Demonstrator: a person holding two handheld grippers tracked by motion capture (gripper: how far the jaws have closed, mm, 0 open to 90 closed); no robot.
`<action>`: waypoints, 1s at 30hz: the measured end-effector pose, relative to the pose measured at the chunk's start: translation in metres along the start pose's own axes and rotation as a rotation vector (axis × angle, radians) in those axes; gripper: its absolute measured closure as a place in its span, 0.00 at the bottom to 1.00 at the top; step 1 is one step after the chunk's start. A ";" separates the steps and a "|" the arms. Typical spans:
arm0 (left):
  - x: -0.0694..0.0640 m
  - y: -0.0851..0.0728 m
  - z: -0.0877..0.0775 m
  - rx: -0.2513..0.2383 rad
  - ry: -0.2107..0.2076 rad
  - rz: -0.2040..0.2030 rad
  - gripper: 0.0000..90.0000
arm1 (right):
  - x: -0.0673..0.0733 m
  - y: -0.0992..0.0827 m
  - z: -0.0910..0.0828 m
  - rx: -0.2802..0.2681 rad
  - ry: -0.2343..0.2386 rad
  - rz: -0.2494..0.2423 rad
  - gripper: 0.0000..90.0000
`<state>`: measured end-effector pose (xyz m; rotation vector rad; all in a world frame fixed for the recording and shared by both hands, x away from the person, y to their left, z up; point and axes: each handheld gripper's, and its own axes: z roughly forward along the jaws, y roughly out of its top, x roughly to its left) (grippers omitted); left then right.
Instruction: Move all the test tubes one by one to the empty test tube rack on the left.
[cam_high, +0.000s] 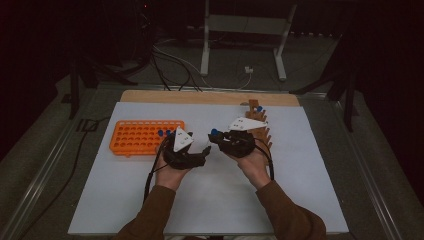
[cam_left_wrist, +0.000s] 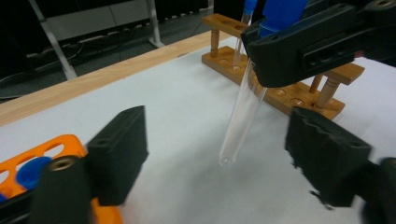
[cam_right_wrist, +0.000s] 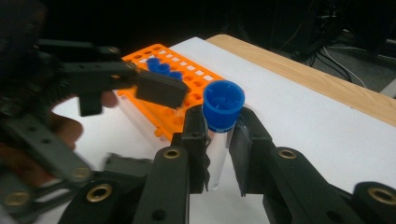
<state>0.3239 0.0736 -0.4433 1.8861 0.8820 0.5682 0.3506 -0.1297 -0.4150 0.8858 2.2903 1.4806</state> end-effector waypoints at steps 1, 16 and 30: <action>0.000 0.000 0.001 0.001 -0.002 0.000 0.34 | 0.001 0.000 0.000 0.001 0.002 -0.003 0.85; -0.004 0.000 0.006 -0.008 -0.067 0.036 0.78 | 0.006 0.000 0.003 0.000 0.029 0.002 0.85; -0.006 0.000 0.006 -0.023 -0.095 0.049 0.86 | 0.007 0.000 0.003 0.000 0.038 0.010 0.85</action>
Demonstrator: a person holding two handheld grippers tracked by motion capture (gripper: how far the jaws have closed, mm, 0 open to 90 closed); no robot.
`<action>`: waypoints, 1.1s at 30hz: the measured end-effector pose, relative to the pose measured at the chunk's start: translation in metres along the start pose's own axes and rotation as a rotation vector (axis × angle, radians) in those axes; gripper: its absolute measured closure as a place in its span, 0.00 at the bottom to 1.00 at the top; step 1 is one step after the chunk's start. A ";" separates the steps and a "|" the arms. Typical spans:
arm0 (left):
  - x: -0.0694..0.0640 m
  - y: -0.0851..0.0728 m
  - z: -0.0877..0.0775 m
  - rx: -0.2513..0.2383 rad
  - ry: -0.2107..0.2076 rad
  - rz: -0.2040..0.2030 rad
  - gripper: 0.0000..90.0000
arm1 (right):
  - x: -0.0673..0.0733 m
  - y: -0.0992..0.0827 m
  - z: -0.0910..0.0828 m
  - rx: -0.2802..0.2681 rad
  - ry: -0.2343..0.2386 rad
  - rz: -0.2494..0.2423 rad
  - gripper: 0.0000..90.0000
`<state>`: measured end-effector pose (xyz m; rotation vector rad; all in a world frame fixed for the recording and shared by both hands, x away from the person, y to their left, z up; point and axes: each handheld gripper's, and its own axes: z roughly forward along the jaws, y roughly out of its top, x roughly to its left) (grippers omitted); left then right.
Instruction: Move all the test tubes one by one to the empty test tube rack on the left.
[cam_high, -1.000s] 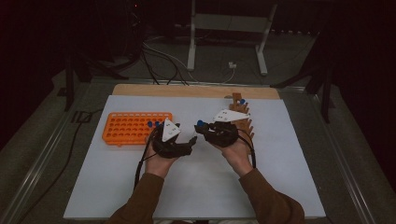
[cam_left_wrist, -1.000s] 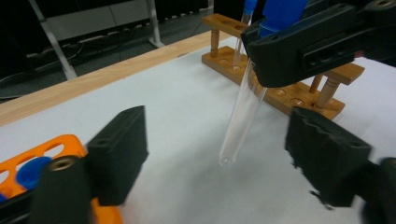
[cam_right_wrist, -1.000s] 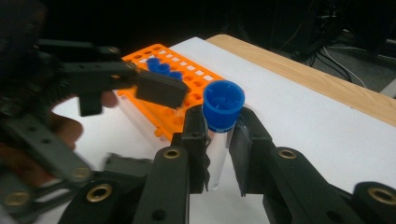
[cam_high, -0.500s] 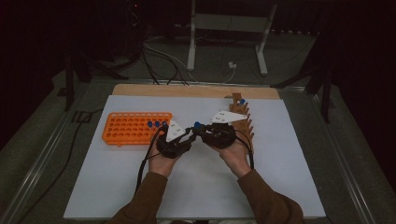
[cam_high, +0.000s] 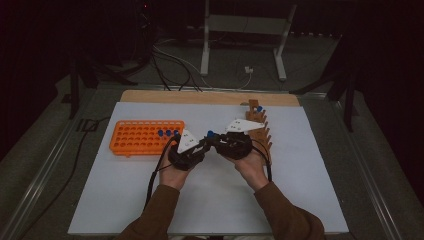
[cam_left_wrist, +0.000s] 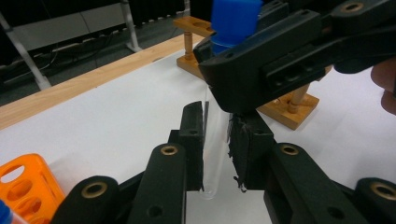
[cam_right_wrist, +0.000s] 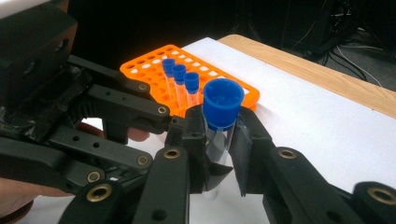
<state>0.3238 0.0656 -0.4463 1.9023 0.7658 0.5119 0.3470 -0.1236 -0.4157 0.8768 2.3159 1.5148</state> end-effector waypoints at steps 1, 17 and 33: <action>0.000 0.000 0.000 0.000 0.000 -0.001 0.86 | 0.000 0.000 0.000 0.000 0.000 0.000 0.85; 0.008 -0.002 -0.003 0.010 0.018 -0.036 0.87 | -0.008 0.001 -0.009 -0.024 0.028 0.025 0.63; 0.025 -0.004 -0.019 -0.014 0.055 -0.079 0.87 | -0.028 -0.006 -0.027 -0.014 -0.092 0.029 0.08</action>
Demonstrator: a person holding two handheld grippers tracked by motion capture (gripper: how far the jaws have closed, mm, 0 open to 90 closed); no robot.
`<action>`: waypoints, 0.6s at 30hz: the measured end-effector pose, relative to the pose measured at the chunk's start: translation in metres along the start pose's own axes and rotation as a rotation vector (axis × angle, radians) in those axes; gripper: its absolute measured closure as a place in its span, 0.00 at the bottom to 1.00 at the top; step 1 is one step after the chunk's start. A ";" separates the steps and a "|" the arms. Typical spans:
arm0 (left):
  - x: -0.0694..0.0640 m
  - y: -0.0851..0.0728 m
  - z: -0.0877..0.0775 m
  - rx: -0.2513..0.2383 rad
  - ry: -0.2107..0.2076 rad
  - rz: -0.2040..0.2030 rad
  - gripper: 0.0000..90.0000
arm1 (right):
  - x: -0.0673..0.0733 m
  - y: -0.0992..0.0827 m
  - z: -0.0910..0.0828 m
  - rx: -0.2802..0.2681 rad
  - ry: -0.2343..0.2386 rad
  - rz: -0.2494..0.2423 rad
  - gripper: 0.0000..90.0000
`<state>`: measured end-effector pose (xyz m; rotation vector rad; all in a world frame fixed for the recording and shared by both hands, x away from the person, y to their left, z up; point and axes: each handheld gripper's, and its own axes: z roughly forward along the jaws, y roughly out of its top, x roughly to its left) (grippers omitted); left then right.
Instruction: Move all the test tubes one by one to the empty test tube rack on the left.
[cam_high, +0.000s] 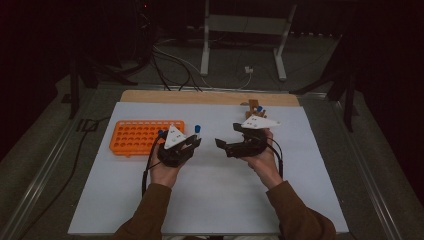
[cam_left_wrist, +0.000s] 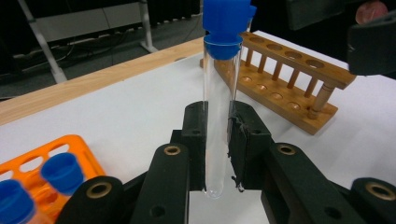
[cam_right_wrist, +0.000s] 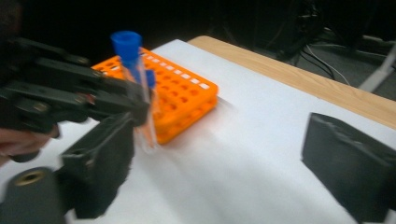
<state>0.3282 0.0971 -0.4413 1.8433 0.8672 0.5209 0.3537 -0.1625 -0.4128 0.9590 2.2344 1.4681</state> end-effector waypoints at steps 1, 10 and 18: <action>0.001 0.000 -0.001 0.000 0.002 0.000 0.87 | -0.002 -0.001 -0.001 0.002 -0.009 0.002 0.05; 0.012 -0.001 -0.012 -0.011 0.027 -0.014 0.87 | -0.017 -0.009 -0.009 0.010 -0.061 0.030 0.00; 0.024 -0.005 -0.022 -0.018 0.052 -0.036 0.87 | -0.029 -0.016 -0.019 0.007 -0.091 0.043 0.00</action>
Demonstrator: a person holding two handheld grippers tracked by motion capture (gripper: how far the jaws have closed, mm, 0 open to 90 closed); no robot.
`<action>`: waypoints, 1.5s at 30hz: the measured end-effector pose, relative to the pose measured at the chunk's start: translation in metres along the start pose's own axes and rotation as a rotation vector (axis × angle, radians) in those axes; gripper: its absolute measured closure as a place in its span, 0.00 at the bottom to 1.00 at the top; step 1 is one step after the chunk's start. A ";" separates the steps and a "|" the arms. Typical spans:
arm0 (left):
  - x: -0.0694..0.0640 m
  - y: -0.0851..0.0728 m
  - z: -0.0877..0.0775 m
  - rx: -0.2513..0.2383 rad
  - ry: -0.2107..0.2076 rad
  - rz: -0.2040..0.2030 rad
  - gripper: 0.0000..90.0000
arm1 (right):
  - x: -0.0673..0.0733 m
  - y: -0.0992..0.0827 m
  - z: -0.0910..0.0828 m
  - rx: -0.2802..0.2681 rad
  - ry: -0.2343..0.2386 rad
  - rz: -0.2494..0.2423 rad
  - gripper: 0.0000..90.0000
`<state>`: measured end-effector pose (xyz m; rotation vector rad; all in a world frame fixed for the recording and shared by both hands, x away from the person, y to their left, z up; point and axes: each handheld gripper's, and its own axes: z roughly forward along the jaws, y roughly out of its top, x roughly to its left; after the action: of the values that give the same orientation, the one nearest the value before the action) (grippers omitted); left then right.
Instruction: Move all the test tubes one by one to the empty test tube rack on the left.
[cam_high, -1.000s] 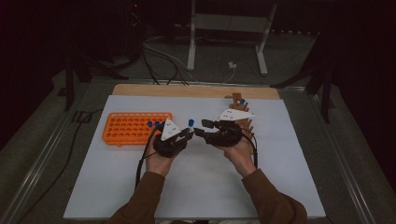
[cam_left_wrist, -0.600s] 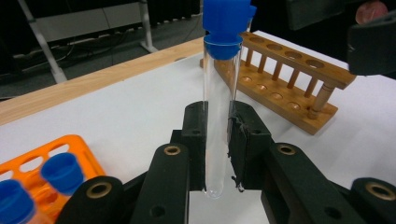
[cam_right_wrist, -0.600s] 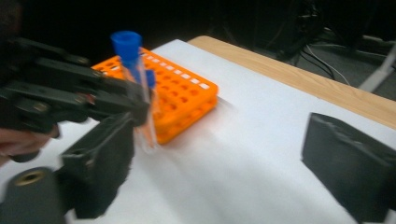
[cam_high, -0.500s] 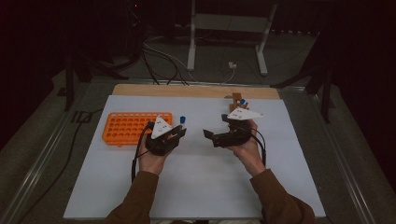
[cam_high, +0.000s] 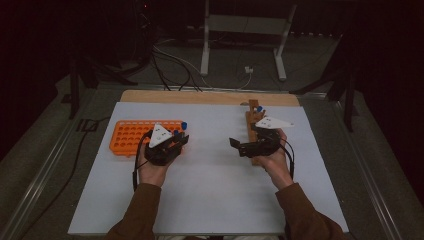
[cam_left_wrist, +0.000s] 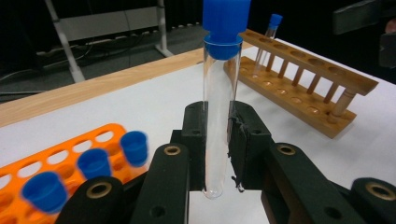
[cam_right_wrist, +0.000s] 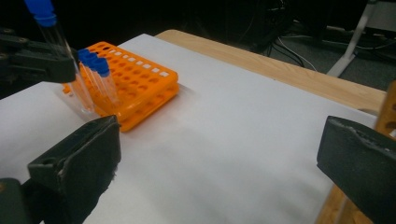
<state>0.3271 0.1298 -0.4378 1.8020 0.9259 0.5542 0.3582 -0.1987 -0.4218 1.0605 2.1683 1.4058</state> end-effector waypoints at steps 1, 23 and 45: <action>0.001 0.000 -0.001 -0.001 0.002 -0.004 0.87 | -0.002 -0.001 -0.001 0.000 -0.004 0.001 0.00; 0.037 -0.012 -0.031 -0.024 0.098 -0.037 0.87 | -0.034 -0.025 -0.028 -0.011 -0.075 0.052 0.00; 0.065 -0.027 -0.029 -0.016 0.216 -0.081 0.87 | -0.036 -0.025 -0.033 -0.033 -0.067 0.070 0.00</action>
<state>0.3359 0.2033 -0.4538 1.7050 1.1316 0.7128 0.3511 -0.2516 -0.4328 1.1653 2.0722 1.4110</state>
